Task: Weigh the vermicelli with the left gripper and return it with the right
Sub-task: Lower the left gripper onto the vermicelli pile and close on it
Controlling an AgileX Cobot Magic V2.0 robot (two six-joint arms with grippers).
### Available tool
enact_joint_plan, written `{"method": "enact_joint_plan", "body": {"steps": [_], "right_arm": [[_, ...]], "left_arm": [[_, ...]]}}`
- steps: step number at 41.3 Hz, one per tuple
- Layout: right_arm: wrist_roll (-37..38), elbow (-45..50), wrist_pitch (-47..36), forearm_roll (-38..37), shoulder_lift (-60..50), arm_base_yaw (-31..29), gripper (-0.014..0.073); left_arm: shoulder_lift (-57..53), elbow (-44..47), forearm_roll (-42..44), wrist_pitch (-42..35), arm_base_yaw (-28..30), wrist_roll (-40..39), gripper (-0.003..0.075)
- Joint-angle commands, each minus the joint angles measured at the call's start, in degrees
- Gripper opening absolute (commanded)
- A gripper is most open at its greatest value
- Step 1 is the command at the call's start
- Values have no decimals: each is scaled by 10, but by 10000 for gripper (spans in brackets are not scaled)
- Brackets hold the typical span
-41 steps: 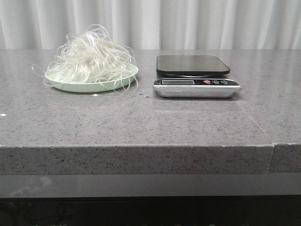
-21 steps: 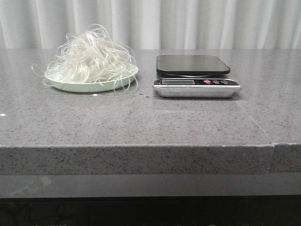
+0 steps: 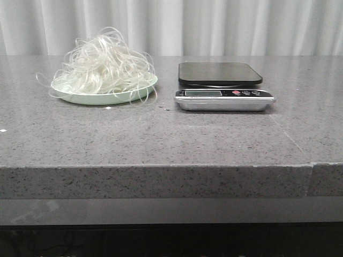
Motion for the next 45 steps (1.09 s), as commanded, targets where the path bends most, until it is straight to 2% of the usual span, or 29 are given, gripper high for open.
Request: {"method": "enact_joint_plan", "body": {"steps": [1, 10, 19, 32, 45], "right_arm": [[-6, -19, -35, -8, 3, -3, 524], [-6, -19, -35, -8, 3, -3, 524], [-6, -19, -29, -8, 3, -3, 524], [-6, -19, -29, -8, 3, -3, 524], [-6, -19, -29, -8, 3, -3, 524]], "left_arm": [[28, -31, -19, -49, -22, 6, 530], [126, -87, -19, -75, -113, 31, 524], [242, -150, -19, -136, -173, 31, 524], [403, -261, -19, -146, -214, 31, 524], [505, -328, 17, -148, -212, 31, 524]]}}
